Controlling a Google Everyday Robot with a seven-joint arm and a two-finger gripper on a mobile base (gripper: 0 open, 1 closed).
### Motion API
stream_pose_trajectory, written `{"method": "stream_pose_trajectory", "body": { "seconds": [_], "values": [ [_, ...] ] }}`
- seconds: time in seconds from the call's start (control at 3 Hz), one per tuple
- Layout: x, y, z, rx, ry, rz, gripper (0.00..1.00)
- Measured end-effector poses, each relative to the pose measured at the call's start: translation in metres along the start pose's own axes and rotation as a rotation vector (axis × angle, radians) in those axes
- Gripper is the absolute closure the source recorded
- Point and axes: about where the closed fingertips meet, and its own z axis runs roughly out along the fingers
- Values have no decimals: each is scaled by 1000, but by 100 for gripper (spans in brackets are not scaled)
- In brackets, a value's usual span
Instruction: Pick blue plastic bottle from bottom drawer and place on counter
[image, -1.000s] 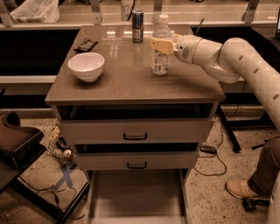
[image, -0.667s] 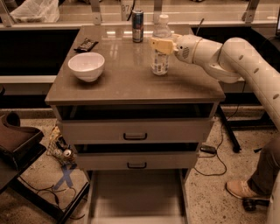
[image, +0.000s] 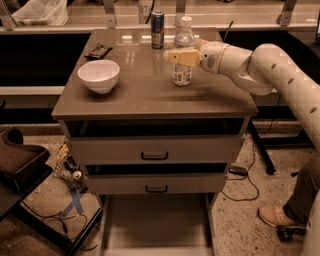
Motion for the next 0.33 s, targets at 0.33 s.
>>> {"method": "stream_pose_trajectory", "body": {
  "seconds": [0.33],
  "values": [
    [0, 0, 0, 0, 0, 0, 0]
  ]
}}
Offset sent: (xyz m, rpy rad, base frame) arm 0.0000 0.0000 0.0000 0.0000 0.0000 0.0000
